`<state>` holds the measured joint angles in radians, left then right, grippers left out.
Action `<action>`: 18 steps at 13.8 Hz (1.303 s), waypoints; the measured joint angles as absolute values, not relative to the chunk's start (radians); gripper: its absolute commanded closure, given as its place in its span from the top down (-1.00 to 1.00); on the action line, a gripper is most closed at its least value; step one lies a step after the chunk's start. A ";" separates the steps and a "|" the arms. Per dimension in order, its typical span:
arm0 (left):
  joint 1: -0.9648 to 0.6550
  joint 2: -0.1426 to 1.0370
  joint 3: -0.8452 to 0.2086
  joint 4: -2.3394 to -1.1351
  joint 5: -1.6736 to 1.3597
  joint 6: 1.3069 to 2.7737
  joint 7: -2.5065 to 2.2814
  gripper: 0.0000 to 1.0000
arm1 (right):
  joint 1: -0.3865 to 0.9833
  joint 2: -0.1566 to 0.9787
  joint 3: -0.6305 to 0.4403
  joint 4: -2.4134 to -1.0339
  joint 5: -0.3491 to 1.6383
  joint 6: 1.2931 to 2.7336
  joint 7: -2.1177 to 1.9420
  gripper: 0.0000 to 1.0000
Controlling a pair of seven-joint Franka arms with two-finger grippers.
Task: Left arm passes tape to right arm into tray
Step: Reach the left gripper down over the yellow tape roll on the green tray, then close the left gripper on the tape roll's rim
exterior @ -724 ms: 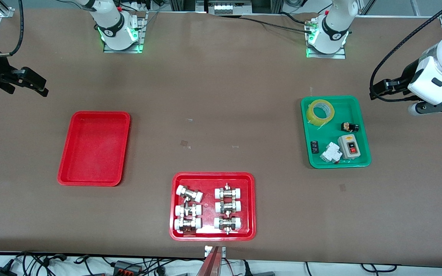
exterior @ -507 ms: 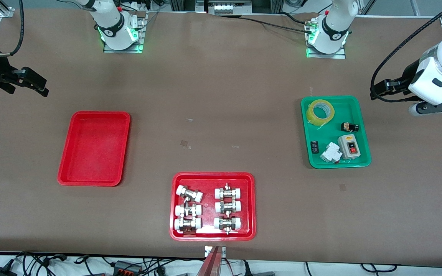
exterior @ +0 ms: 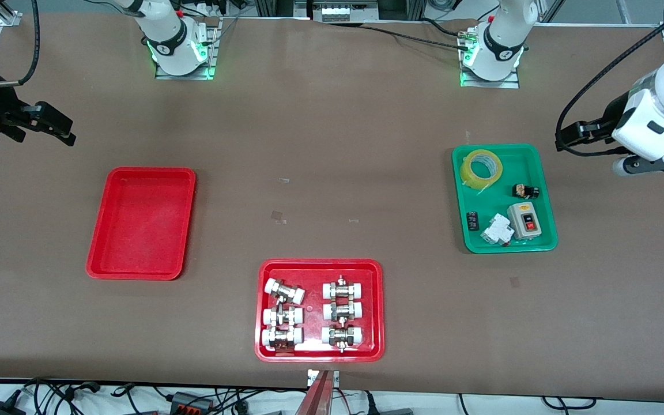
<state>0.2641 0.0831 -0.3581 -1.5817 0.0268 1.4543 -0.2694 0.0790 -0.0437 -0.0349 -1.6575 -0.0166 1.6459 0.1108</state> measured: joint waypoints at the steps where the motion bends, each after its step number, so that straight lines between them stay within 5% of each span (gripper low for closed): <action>1: 0.277 0.093 -0.356 -1.600 0.027 1.463 -0.269 1.00 | 0.079 -0.044 -0.035 -1.657 -0.017 1.646 0.111 1.00; 11: 0.303 0.144 -0.364 -2.206 0.026 1.981 -0.270 1.00 | 0.079 -0.044 -0.035 -1.658 -0.017 1.643 0.111 1.00; 18: 0.303 0.243 -0.364 -2.311 0.025 2.128 -0.315 1.00 | 0.080 -0.044 -0.035 -1.658 -0.017 1.643 0.111 1.00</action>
<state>0.3025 0.2433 -0.3642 -2.3109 0.0250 2.1277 -0.3147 0.0799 -0.0444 -0.0350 -1.6576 -0.0166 1.6434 0.1108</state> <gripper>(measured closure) 0.000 0.000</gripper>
